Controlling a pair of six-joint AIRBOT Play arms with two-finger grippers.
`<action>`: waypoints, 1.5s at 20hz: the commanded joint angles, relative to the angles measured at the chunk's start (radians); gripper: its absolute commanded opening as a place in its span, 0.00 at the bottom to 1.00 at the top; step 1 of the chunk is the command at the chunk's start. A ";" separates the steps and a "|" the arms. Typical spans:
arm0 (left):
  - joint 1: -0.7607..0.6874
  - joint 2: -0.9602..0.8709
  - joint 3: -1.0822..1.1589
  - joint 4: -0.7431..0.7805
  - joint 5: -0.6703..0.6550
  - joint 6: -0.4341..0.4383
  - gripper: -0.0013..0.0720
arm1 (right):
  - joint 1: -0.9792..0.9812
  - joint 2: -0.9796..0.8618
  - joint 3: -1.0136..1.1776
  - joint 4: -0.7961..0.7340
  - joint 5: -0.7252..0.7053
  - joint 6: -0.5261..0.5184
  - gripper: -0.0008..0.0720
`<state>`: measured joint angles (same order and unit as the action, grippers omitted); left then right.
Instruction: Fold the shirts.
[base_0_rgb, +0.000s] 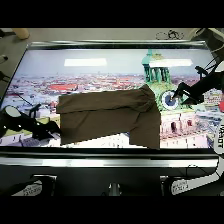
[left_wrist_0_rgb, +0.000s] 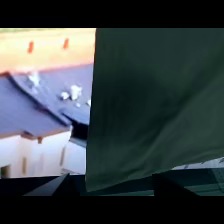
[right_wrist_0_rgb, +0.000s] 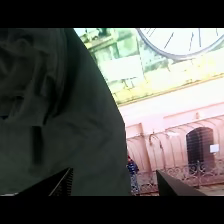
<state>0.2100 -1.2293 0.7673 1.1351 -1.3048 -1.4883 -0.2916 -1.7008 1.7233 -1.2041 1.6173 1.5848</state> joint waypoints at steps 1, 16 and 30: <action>-0.060 0.008 -0.148 -0.003 0.097 0.007 0.84 | -0.007 0.002 -0.011 -0.013 0.028 -0.011 0.74; -0.120 0.064 -0.157 -0.126 0.256 -0.001 0.05 | 0.117 -0.101 -0.318 -0.009 -0.241 -0.179 0.73; -0.120 0.491 1.019 0.187 0.359 0.004 0.05 | 0.151 0.695 0.098 0.016 -0.607 -0.224 0.03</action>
<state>0.0891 -0.8207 1.3811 1.1652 -1.0103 -1.4616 -0.1413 -1.3064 1.7000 -1.1446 1.2049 1.3697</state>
